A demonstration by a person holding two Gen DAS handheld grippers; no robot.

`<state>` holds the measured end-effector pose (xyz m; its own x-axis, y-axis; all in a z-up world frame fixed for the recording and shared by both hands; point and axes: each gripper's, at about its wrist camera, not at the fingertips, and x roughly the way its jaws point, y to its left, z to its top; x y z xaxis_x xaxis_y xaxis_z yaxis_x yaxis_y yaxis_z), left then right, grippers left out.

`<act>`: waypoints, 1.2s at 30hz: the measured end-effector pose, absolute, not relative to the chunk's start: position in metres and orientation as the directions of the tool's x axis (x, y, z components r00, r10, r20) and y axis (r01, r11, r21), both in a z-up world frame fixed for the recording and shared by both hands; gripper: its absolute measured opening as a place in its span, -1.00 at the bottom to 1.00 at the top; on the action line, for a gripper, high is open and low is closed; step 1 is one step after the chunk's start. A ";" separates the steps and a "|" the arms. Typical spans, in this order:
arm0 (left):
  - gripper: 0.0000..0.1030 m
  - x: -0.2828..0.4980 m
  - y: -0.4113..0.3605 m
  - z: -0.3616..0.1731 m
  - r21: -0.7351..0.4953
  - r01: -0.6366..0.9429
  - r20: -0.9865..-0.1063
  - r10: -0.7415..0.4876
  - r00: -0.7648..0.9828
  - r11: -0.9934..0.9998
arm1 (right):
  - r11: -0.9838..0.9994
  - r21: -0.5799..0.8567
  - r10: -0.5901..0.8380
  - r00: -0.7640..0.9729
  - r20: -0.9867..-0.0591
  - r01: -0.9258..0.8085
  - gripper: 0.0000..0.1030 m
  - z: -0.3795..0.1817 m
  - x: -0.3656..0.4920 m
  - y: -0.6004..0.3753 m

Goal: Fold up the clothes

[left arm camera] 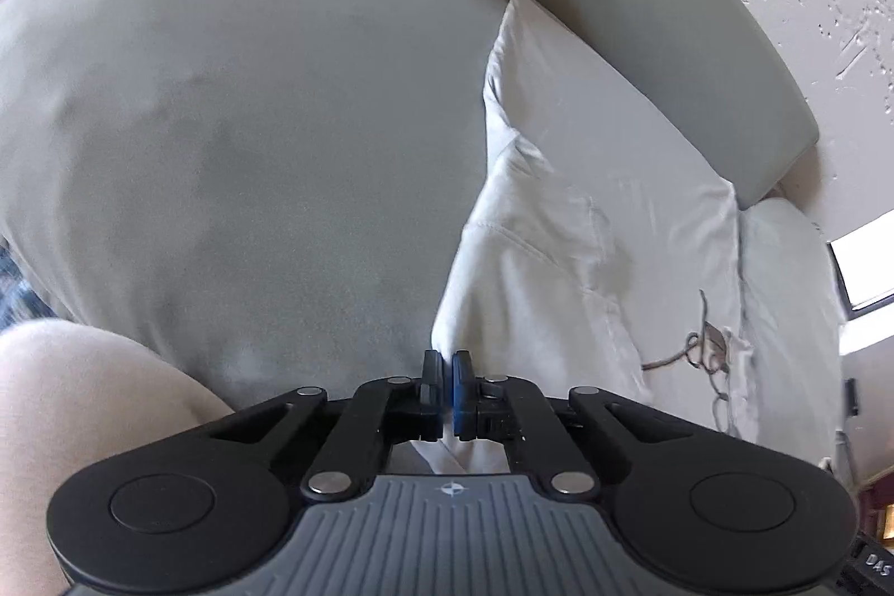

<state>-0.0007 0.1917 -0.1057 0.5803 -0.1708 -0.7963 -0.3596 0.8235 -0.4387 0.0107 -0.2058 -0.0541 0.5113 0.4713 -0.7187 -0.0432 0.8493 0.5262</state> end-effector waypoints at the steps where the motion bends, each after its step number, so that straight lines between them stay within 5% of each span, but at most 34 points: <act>1: -1.00 -0.003 0.188 -0.101 -0.394 -0.362 -0.804 -0.126 0.581 0.845 | 0.850 0.526 0.471 0.511 -0.719 -0.043 0.06 -0.054 0.011 -0.206; 8: -0.89 0.003 0.170 -0.101 -0.188 -0.382 -0.862 0.035 0.506 0.905 | 0.854 0.519 0.465 0.507 -0.726 -0.039 0.06 -0.057 0.012 -0.208; 11: -0.32 -0.006 0.164 -0.093 -0.139 -0.372 -0.851 0.082 0.520 0.918 | 0.858 0.512 0.461 0.511 -0.726 -0.046 0.07 -0.056 0.009 -0.208; 12: -0.28 -0.010 0.160 -0.089 -0.114 -0.360 -0.839 0.104 0.534 0.926 | 0.857 0.513 0.462 0.511 -0.725 -0.047 0.07 -0.056 0.009 -0.208; 16: -0.28 -0.017 0.137 -0.073 -0.005 -0.310 -0.764 0.196 0.615 0.951 | 0.852 0.521 0.473 0.506 -0.721 -0.054 0.07 -0.057 0.009 -0.206; 21: -0.31 0.000 0.128 -0.061 -0.020 -0.222 -0.690 0.147 0.709 0.975 | 0.852 0.521 0.475 0.502 -0.722 -0.057 0.07 -0.058 0.007 -0.207; 31: -0.37 0.072 0.127 -0.109 -0.007 -0.196 -0.814 0.108 0.570 0.981 | 0.851 0.525 0.463 0.511 -0.724 -0.028 0.07 -0.060 0.006 -0.217; 36: -0.35 0.062 0.126 -0.098 0.017 -0.193 -0.793 0.131 0.595 0.981 | 0.851 0.524 0.459 0.516 -0.723 -0.023 0.07 -0.061 0.009 -0.219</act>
